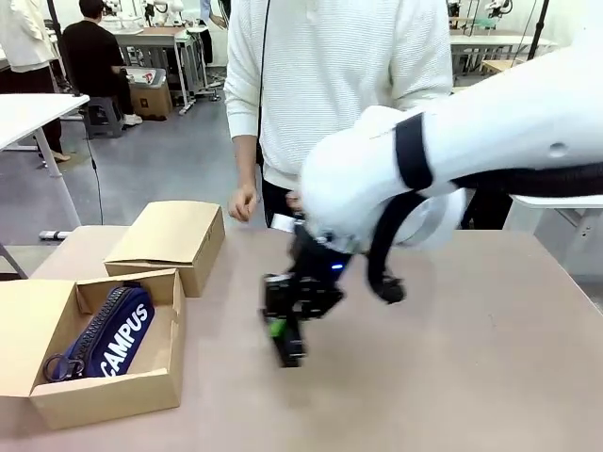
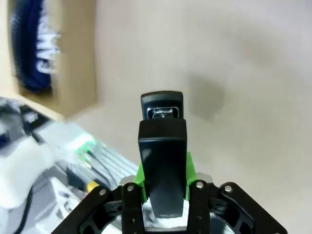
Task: Place items inside the box.
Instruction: Pick up a Pencil pouch or Stapler and place it inside the Mailer Box closest to the robot.
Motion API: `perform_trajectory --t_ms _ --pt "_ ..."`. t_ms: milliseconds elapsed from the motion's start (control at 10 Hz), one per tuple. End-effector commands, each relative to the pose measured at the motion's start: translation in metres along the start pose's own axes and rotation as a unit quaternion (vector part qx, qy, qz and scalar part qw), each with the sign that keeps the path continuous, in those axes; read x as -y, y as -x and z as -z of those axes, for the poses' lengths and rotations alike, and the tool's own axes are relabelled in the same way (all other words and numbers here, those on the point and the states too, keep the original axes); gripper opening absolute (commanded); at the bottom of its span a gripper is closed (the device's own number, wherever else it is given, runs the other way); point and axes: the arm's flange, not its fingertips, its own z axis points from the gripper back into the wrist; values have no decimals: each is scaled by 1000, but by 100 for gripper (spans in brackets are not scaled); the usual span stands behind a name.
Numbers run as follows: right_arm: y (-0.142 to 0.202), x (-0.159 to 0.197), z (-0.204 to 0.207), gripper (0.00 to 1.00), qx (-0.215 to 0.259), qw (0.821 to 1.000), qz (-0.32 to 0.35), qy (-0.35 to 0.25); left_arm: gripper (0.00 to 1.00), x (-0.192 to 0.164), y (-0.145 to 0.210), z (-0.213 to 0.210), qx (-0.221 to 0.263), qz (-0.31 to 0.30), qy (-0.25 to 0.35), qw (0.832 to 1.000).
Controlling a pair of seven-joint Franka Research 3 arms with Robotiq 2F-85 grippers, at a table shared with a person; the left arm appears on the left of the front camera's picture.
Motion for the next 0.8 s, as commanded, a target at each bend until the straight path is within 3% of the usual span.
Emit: perform_trajectory --t_ms 0,100,200,400,500,700 --pt "-6 -17 5 31 42 997 -13 -67 100 1 2 -1 0 10 5 1000" --pt "-4 -12 -12 31 40 990 -9 -136 100 1 2 -1 0 10 5 1000" --pt "3 -27 6 31 21 999 -3 -24 100 1 2 -1 0 10 5 1000" --pt "3 -27 6 31 21 999 -3 -24 100 1 2 -1 0 10 5 1000" --pt "0 -33 6 31 29 998 -5 -57 100 1 2 -1 0 10 5 1000" --pt "-12 -63 6 31 43 995 -41 -86 100 1 2 -1 0 10 5 1000"
